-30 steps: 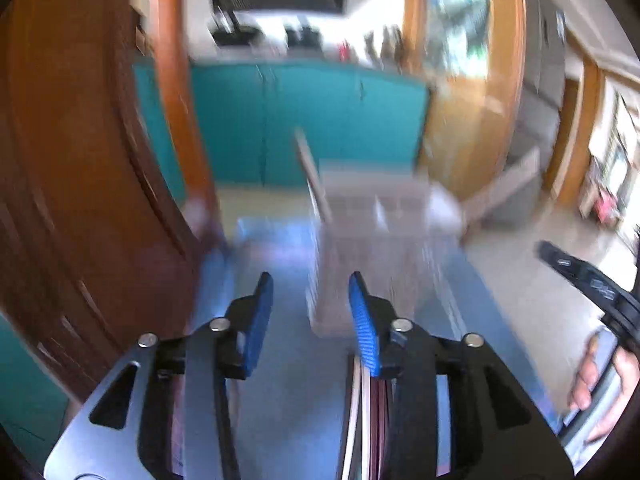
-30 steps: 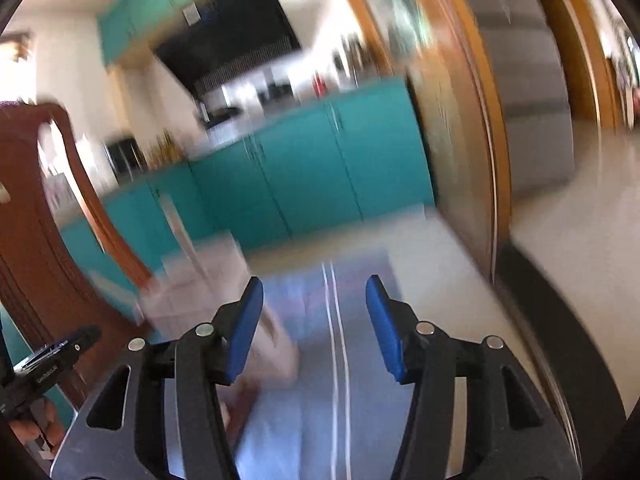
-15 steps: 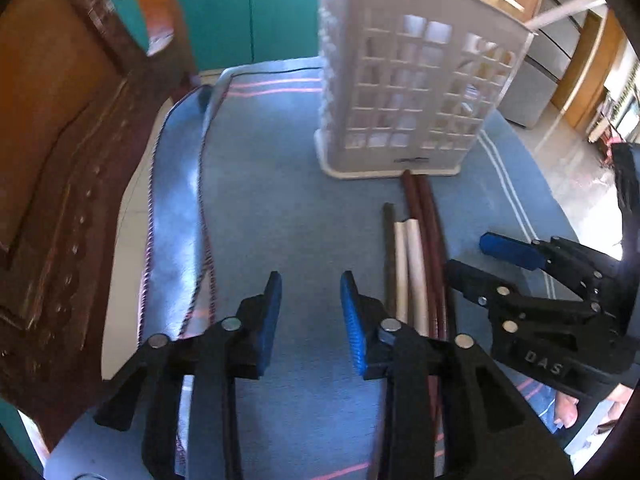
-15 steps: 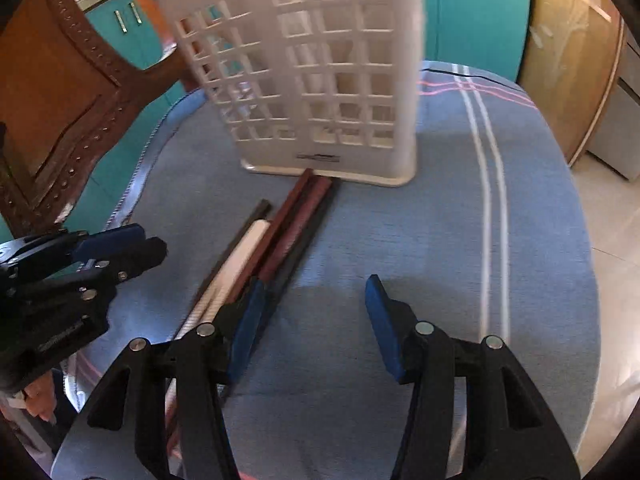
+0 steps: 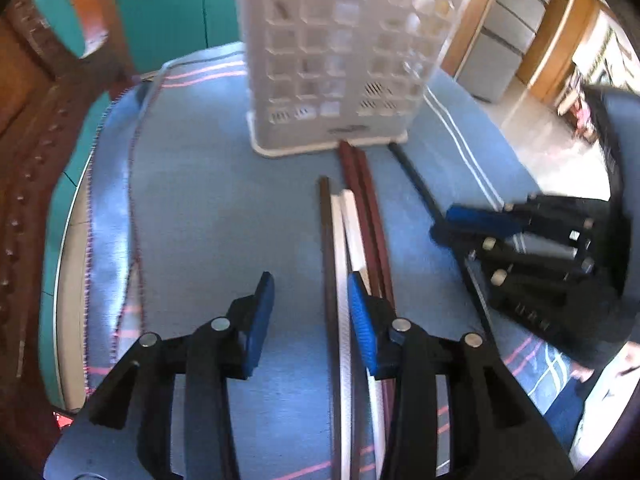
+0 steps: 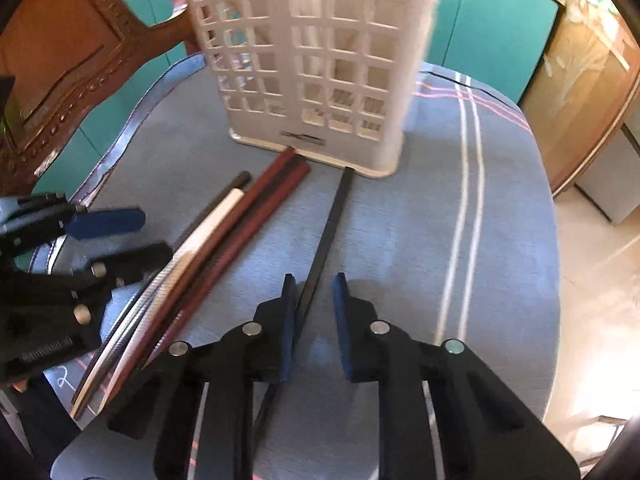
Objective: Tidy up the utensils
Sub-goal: 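Grasp the black chopstick with the right tool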
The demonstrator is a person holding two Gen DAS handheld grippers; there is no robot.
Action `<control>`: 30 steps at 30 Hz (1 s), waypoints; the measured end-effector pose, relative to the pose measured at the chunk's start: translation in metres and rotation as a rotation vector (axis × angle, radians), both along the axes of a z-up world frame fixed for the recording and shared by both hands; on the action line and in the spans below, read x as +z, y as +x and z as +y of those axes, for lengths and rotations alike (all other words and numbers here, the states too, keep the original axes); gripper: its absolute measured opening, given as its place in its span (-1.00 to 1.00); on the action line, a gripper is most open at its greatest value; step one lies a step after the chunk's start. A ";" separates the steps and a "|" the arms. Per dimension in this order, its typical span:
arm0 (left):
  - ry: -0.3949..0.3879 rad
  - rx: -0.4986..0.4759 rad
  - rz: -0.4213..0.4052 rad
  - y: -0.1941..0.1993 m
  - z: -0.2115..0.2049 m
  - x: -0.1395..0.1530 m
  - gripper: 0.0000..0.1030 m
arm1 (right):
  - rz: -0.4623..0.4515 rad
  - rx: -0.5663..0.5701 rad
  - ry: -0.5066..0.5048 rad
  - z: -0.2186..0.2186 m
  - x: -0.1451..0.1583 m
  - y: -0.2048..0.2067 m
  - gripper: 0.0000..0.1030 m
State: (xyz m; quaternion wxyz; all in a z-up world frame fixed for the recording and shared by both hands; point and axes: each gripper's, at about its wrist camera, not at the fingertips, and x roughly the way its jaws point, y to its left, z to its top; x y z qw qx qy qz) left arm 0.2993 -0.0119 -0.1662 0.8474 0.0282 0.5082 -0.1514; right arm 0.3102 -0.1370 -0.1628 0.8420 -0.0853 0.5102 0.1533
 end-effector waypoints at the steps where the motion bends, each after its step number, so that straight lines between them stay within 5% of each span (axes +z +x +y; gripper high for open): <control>1: 0.002 0.001 -0.008 0.000 -0.002 0.000 -0.24 | -0.002 -0.007 0.005 -0.003 0.000 0.000 -0.62; 19: -0.039 0.101 0.018 0.014 0.024 -0.004 -0.36 | -0.034 -0.029 0.018 -0.016 0.002 0.004 -0.59; 30: 0.038 0.142 -0.007 0.016 0.017 -0.006 -0.35 | -0.071 -0.013 -0.022 -0.003 0.001 -0.004 -0.40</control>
